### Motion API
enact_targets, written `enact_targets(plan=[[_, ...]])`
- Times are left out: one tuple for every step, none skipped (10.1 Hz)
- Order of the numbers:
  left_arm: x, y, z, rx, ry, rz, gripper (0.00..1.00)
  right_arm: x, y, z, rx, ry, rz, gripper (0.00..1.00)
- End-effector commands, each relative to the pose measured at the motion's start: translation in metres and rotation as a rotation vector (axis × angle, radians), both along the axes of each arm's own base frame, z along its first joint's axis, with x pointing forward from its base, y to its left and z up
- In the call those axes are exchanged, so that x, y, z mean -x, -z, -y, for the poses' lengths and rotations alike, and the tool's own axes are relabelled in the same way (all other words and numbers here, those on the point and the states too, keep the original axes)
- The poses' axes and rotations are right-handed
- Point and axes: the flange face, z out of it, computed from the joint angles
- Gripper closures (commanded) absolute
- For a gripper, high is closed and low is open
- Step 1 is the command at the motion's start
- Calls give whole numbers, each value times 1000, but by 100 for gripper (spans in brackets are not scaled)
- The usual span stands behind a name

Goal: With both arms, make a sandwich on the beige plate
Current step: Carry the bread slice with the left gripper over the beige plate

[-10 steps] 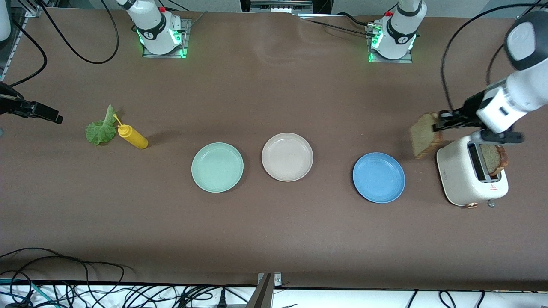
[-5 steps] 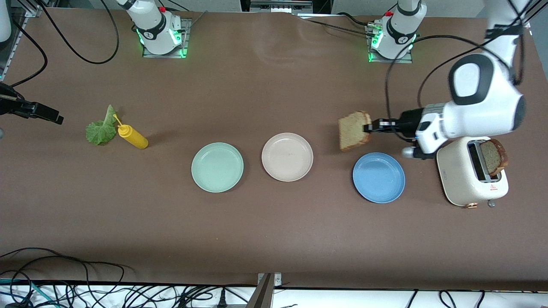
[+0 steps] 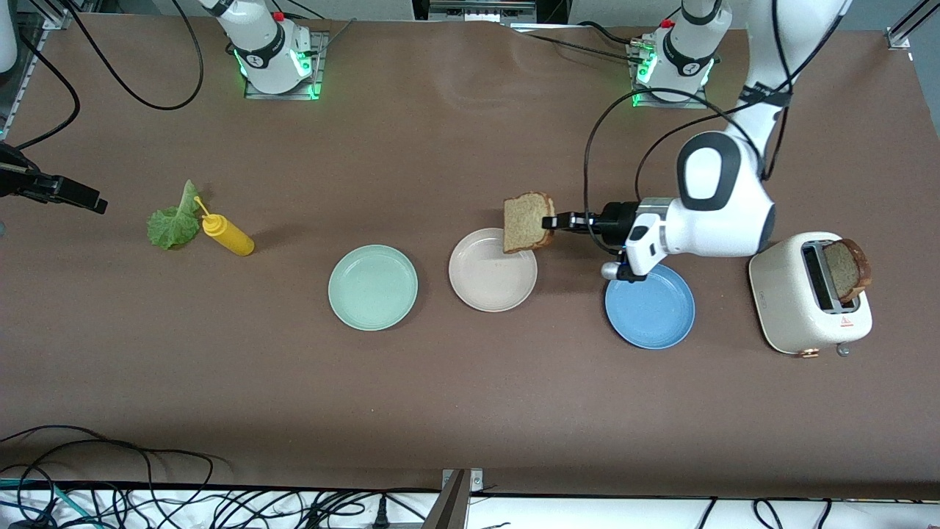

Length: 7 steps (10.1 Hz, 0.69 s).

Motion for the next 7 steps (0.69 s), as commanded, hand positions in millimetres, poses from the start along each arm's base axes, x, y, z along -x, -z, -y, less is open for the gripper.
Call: enact_targets(plan=[[-22, 24, 32, 36, -22, 47, 100, 1, -3, 3, -3, -8, -3, 0], [-26, 31, 46, 32, -19, 59, 100, 1, -3, 3, -3, -8, -3, 0], [-31, 35, 50, 26, -28, 69, 100, 1, -3, 3, -3, -8, -3, 0], [-30, 43, 55, 18, -29, 69, 100, 1, -3, 3, -3, -8, -3, 0], [-33, 51, 60, 12, -38, 74, 100, 1, -3, 3, -3, -8, -3, 0], [-34, 55, 69, 14, -40, 78, 100, 1, -3, 3, -3, -8, -3, 0], [-32, 63, 76, 20, -60, 68, 100, 1, -3, 3, -3, -8, -3, 0]])
